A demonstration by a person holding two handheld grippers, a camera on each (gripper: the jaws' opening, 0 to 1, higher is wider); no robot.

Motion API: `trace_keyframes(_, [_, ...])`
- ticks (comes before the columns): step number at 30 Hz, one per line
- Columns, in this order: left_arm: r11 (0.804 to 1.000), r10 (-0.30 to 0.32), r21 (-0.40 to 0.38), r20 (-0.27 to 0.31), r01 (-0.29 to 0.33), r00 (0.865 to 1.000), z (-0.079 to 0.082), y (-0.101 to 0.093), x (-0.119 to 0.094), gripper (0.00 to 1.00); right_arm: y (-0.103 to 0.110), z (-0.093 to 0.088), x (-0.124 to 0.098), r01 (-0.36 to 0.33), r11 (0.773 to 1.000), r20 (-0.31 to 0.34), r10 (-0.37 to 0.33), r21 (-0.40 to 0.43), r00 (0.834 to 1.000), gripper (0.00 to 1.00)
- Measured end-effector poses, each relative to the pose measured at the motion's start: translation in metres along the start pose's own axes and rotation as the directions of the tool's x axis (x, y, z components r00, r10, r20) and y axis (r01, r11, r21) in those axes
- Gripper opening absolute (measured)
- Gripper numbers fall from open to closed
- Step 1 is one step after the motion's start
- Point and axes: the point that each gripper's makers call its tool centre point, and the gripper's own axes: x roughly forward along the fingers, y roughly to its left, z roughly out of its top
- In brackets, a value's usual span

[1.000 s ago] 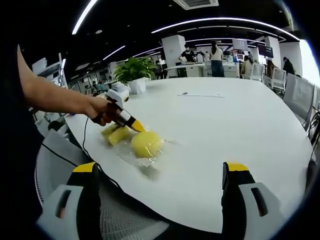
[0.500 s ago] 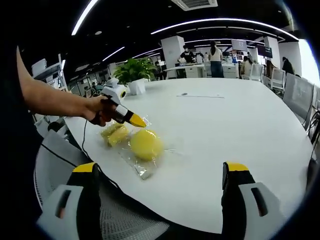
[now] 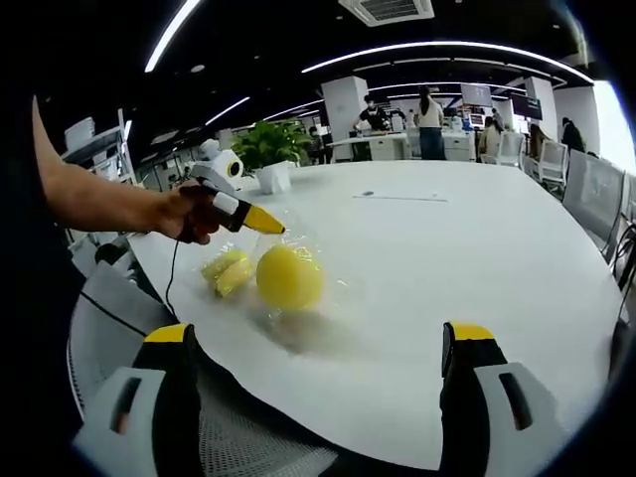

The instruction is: Compare the silicone blocks by pressing each to a similar depth, holding the contact briefly, and releasing to observe deformation and rebound differences across the visible hardness samples.

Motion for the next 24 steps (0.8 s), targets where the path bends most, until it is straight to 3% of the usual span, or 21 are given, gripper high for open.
trace_keyframes(10, [0.986,-0.015,0.167,-0.031,0.02,0.999,0.011,-0.029,-0.007,0.0,0.003,0.007,0.005,-0.011,1.0,0.01,0.011,-0.006,1.0,0.96])
trace_keyframes(18, [0.975,-0.018,0.224,0.008,0.016,1.0,0.031,-0.042,-0.02,0.0,0.006,0.011,0.004,-0.012,1.0,0.019,0.012,-0.013,1.0,0.96])
trace_keyframes(24, [0.957,-0.004,0.292,-0.005,0.005,1.0,0.043,-0.057,-0.03,0.0,0.004,0.015,0.002,-0.006,1.0,0.032,0.007,-0.016,0.999,0.96])
